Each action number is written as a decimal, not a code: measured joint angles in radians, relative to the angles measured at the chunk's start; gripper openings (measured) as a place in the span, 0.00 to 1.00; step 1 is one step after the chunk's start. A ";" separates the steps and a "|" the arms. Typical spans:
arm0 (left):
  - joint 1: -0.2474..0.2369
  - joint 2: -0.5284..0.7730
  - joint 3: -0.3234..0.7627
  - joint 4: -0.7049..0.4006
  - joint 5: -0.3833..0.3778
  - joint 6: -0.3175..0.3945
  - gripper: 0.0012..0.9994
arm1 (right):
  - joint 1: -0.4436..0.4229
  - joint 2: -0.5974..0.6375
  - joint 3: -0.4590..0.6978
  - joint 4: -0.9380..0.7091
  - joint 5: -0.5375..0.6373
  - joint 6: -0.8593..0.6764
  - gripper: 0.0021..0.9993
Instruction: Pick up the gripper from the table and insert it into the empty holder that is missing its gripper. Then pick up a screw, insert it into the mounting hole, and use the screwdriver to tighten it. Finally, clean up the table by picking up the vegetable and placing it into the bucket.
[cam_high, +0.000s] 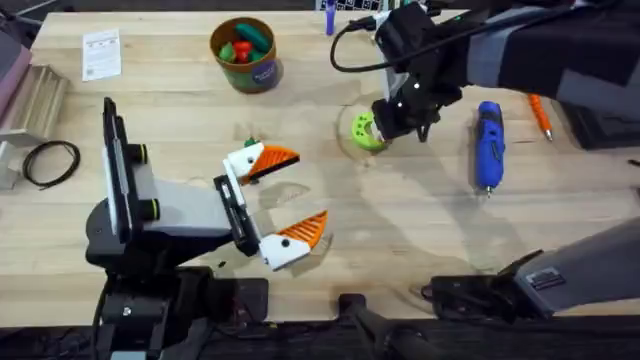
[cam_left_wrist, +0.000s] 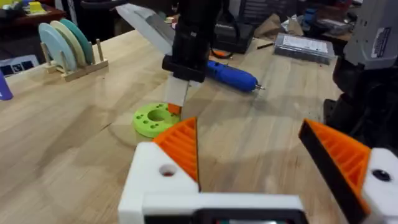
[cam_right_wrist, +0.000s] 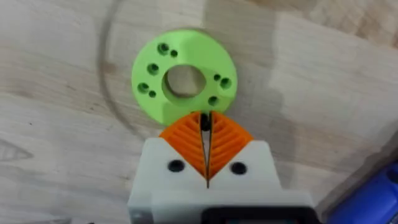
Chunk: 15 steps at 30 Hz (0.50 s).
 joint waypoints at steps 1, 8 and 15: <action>0.000 0.000 0.000 0.000 0.000 0.000 0.99 | 0.001 -0.003 0.000 -0.018 0.000 0.000 0.00; 0.000 0.000 0.000 0.000 0.000 0.000 0.99 | 0.008 -0.057 0.106 -0.218 -0.003 0.000 0.00; 0.000 0.000 0.000 0.000 0.000 0.000 0.99 | 0.015 -0.104 0.455 -0.488 -0.002 -0.029 0.00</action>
